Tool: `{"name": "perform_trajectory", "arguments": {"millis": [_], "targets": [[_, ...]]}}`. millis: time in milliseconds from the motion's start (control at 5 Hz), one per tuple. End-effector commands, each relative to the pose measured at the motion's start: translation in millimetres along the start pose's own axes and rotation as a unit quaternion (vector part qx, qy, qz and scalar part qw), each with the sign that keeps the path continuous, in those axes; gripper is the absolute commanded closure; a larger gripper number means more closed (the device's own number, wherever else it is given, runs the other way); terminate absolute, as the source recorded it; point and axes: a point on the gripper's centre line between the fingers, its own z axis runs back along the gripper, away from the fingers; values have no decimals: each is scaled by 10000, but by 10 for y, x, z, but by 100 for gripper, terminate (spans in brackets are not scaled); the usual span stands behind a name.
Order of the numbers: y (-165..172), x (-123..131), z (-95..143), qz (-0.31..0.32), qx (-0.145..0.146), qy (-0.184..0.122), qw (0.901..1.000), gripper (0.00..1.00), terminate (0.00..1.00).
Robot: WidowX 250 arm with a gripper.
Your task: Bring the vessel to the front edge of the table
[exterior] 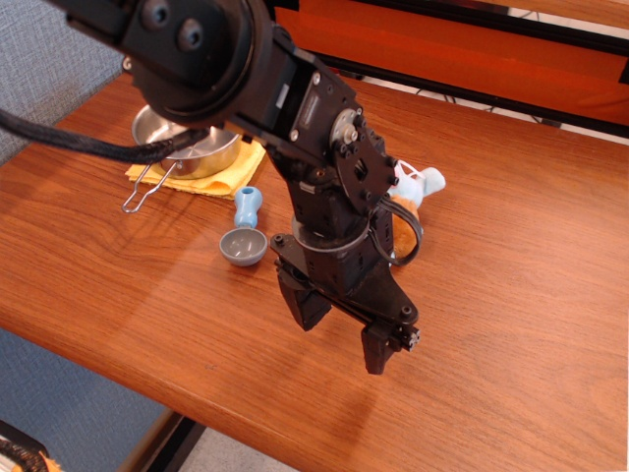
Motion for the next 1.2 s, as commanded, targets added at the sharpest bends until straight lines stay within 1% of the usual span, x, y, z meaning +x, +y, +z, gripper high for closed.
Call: {"name": "perform_trajectory", "arguments": {"millis": [0,200,400,600,800,1000], "targets": [[0,0,0,0,0,0,10000,0,0],[192,150,210,204,93,-255,9994,0,0],[448,321,353,439,110,-417,9981,0,0],[741,510,556,727,269,-569,9954,0,0],[1140,655,561,1227,559,-439,9899,0,0],[1484,722,507,1564,862,-257,9836,0,0]]}}
